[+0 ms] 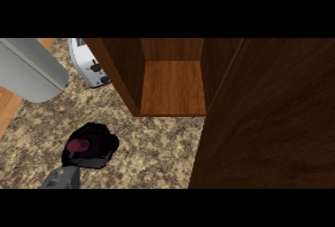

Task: Pick up the wine, place it into the cabinet and close the cabinet

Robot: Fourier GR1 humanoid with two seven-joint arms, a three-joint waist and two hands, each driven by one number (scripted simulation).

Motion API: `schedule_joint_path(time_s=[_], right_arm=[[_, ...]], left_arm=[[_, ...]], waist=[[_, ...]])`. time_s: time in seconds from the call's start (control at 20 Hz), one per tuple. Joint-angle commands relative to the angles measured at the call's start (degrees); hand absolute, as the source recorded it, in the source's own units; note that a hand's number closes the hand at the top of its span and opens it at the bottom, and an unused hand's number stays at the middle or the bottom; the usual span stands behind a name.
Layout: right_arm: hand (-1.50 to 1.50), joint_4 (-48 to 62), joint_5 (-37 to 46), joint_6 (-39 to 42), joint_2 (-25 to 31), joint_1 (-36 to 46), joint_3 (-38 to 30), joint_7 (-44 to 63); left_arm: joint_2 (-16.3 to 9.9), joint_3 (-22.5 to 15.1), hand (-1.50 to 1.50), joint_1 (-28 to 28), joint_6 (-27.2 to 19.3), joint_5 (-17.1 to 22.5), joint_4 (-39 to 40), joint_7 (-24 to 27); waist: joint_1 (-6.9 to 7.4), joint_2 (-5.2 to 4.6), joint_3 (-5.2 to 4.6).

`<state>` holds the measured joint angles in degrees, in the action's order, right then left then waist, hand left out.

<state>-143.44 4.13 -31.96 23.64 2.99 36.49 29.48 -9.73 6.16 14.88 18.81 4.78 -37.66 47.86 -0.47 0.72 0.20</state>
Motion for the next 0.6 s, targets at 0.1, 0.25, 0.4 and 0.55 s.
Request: schedule_joint_path(time_s=[0.1, 0.25, 0.4, 0.55], right_arm=[[-1.50, -11.01, 4.44, 0.04, 2.11, -4.52, 2.34, 2.52], [-1.50, -9.51, 8.06, -1.88, 2.21, -6.62, 5.22, 0.68], [-1.50, -10.59, 5.01, -0.75, 3.56, -6.34, 2.37, 0.49], [-1.50, -11.25, 2.96, -0.35, 4.50, -9.06, 1.28, -2.55]], left_arm=[[2.73, -3.07, 1.50, -8.34, 3.81, 1.16, -7.85, -1.39], [3.45, -4.02, 1.50, -10.38, 2.56, 3.72, -19.87, -9.90], [6.02, -6.72, 1.50, -14.36, 0.33, 3.18, -27.17, -12.73], [7.90, -8.73, 1.50, -15.06, -1.30, 2.67, -31.41, -15.66]], waist=[[0.12, -0.24, -0.20], [0.35, 0.00, -0.14], [0.46, -0.20, -0.15], [0.14, -0.30, -0.14]])
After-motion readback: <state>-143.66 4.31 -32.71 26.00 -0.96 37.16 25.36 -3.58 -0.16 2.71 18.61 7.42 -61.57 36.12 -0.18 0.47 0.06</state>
